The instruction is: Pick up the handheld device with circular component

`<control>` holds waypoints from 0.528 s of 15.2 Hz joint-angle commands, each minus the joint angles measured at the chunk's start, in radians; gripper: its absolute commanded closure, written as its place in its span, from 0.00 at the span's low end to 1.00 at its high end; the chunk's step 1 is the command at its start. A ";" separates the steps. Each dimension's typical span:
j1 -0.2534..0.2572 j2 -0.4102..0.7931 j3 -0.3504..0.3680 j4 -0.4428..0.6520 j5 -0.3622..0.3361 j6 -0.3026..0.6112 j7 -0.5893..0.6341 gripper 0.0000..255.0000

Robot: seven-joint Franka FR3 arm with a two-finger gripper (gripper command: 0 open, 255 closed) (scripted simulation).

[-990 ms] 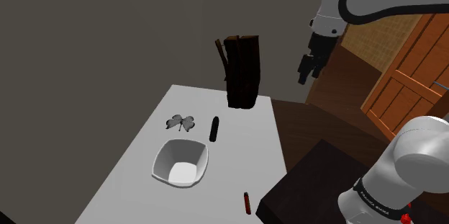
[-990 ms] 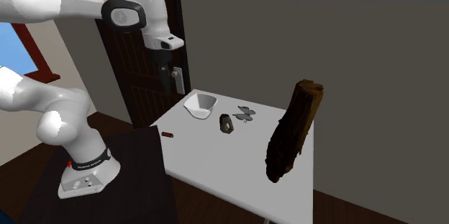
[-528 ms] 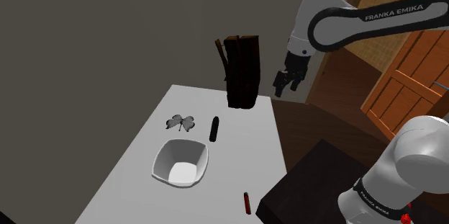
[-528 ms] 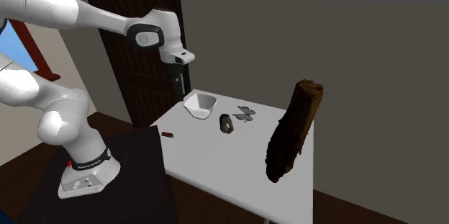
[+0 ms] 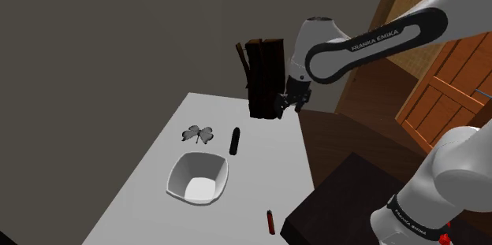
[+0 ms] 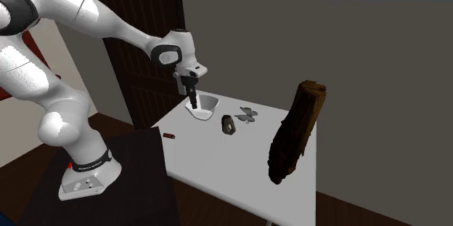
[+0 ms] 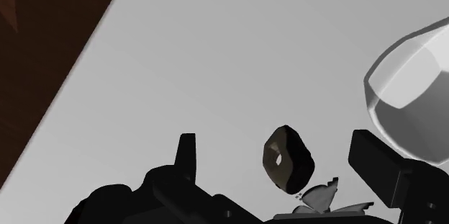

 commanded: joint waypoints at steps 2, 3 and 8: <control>0.001 0.125 0.021 0.040 -0.013 0.101 0.057 0.00; 0.002 0.165 0.027 0.056 -0.021 0.129 0.078 0.00; 0.012 0.365 0.043 0.156 -0.077 0.248 0.189 0.00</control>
